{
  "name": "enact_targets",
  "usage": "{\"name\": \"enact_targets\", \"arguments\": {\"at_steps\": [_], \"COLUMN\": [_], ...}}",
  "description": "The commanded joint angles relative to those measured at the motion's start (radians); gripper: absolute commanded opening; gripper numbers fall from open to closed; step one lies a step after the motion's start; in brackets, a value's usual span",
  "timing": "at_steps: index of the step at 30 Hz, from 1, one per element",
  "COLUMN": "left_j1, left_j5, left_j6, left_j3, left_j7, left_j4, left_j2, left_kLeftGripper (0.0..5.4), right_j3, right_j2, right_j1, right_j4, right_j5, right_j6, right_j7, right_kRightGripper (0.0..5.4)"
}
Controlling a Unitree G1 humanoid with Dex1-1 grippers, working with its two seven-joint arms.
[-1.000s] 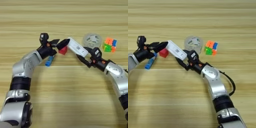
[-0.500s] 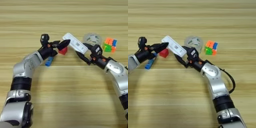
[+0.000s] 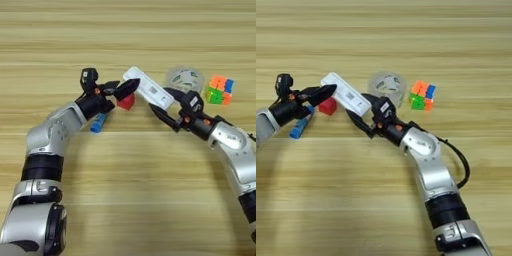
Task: Move the objects on the table
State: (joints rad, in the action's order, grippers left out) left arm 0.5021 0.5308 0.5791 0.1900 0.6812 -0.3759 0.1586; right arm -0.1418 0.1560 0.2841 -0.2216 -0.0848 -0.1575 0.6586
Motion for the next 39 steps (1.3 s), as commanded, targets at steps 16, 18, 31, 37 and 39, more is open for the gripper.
{"name": "enact_targets", "arguments": {"at_steps": [16, 18, 31, 37, 39], "left_j1": [0.006, 0.005, 0.011, 0.018, 0.021], "left_j5": [0.046, 0.048, 0.082, 0.094, 0.1], "left_j6": [0.062, 0.069, 0.076, 0.077, 0.077], "left_j3": [-0.017, -0.018, 0.005, 0.026, 0.035], "left_j7": [-0.006, -0.007, -0.024, -0.031, -0.037], "left_j4": [-0.002, 0.004, 0.008, 0.004, 0.001], "left_j2": [-0.057, -0.067, -0.078, -0.075, -0.071], "left_kLeftGripper": [5.4, 5.4, 5.4, 4.68, 4.48], "right_j3": [-0.024, -0.027, -0.03, -0.03, -0.03], "right_j2": [-0.007, -0.009, -0.012, -0.012, -0.012], "right_j1": [0.008, 0.009, 0.013, 0.013, 0.013], "right_j4": [0.016, 0.011, 0.005, 0.004, 0.002], "right_j5": [-0.009, -0.008, -0.007, -0.006, -0.006], "right_j6": [0.011, 0.01, 0.008, 0.009, 0.008], "right_j7": [-0.008, -0.009, -0.01, -0.011, -0.011], "right_kRightGripper": [2.9, 2.9, 2.9, 2.9, 2.9]}}
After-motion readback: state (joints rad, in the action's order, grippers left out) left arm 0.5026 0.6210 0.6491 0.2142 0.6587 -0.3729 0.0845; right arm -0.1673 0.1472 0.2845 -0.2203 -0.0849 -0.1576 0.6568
